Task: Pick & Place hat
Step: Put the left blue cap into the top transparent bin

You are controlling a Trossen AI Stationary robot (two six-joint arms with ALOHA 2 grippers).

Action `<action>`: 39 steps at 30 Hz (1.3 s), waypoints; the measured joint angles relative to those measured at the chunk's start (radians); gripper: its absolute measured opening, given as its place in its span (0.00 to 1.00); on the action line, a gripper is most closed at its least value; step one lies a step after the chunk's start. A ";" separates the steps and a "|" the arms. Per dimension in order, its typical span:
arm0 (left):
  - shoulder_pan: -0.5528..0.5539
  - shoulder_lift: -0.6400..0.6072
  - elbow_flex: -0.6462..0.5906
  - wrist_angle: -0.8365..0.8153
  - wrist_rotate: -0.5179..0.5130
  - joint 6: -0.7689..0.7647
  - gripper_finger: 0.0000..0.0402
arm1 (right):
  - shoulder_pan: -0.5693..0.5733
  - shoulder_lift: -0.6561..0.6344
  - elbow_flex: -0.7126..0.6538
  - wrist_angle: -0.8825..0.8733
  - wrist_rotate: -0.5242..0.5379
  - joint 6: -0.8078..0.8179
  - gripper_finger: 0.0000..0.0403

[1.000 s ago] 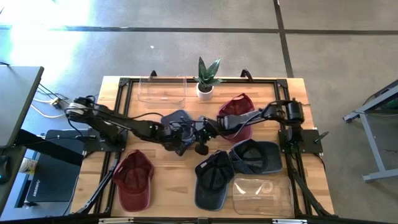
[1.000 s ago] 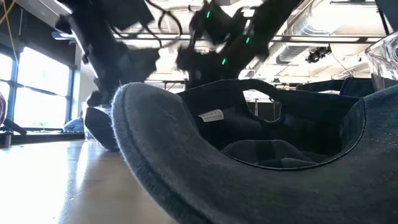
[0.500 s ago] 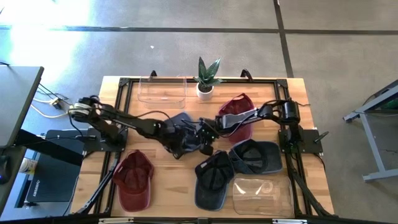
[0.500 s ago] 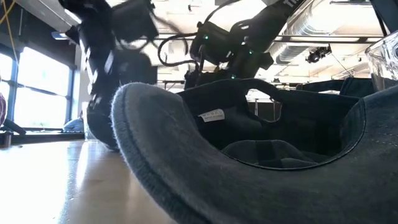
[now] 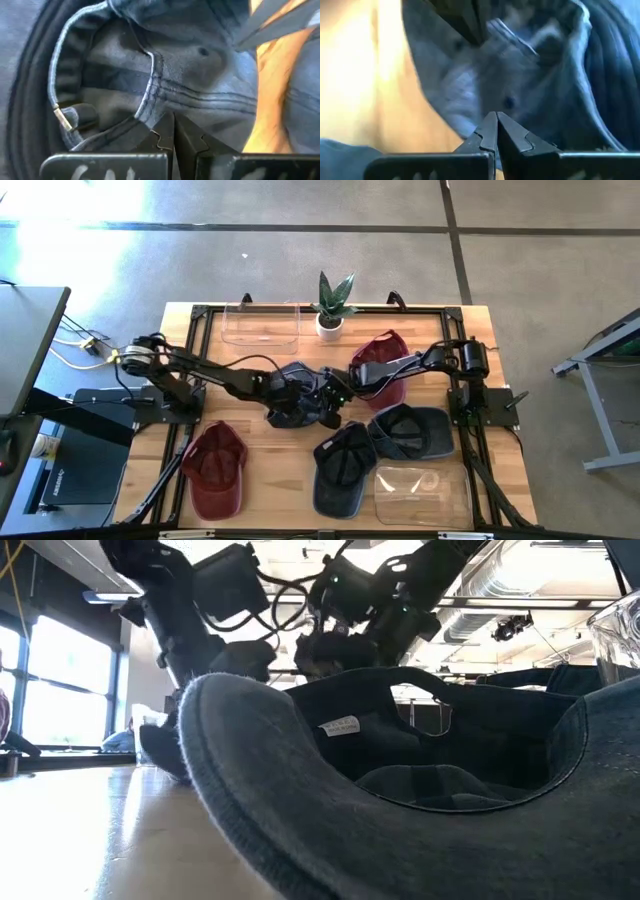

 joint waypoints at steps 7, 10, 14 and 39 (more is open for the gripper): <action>0.000 0.092 0.009 0.020 -0.008 -0.027 0.00 | 0.003 0.014 0.001 -0.052 0.049 -0.029 0.00; 0.001 0.090 0.009 0.009 -0.002 -0.025 0.00 | 0.005 0.017 0.001 -0.108 0.064 -0.036 0.00; 0.001 0.023 0.012 -0.052 0.010 0.020 0.00 | 0.005 0.002 0.001 -0.110 0.084 -0.060 0.00; -0.168 -0.478 0.135 -0.621 -0.024 -0.025 0.00 | 0.140 0.034 0.003 0.105 0.168 -0.551 0.39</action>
